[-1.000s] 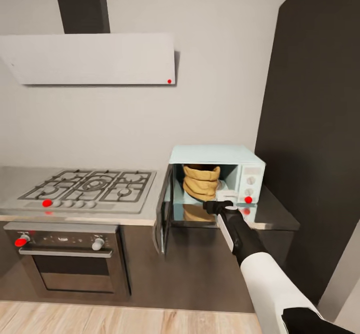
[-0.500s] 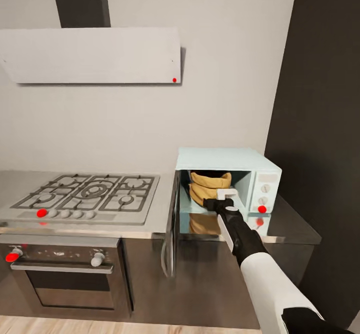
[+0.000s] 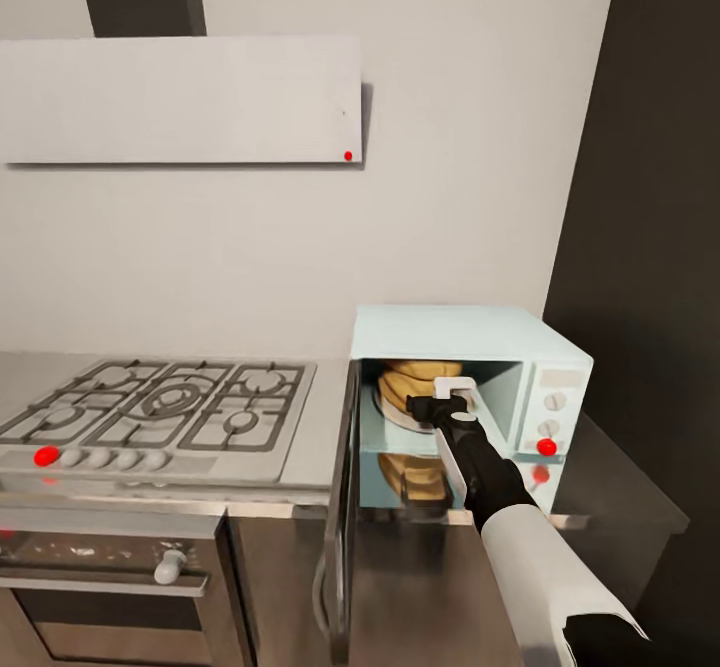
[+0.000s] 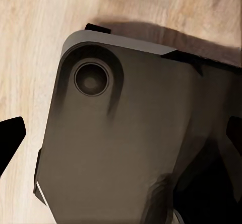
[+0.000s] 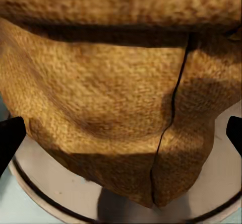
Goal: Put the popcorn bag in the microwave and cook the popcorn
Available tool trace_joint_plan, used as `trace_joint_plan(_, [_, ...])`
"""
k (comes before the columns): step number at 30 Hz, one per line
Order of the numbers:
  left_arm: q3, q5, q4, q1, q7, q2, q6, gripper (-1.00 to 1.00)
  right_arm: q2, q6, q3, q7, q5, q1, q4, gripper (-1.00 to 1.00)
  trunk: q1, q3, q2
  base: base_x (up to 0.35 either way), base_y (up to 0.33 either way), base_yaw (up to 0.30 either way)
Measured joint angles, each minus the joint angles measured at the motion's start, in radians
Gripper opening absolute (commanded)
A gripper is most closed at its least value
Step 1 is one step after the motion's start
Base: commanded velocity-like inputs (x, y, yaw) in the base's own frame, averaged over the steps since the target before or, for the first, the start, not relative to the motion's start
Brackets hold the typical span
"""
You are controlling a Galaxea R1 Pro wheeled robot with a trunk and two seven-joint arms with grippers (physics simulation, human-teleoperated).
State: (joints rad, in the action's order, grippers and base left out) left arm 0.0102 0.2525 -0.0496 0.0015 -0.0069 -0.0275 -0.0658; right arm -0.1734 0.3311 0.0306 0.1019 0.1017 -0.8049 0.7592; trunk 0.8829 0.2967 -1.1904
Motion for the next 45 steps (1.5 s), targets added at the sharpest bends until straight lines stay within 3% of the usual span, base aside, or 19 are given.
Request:
trace_joint_plan(7, [0.003, 0.002, 0.0, 0.0, 0.003, -0.001, 0.0, 1.0, 0.0, 0.002, 0.0, -0.008, 0.002, 0.0, 0.0, 1.0, 0.001, 0.0, 0.0, -0.122, 0.0, 0.0])
trace_joint_plan(45, [0.002, 0.003, 0.0, 0.0, 0.007, -0.002, 0.0, 1.0, 0.0, 0.023, 0.001, -0.013, 0.003, 0.0, 0.002, 1.0, 0.001, 0.0, 0.0, -0.312, 0.0, 0.0])
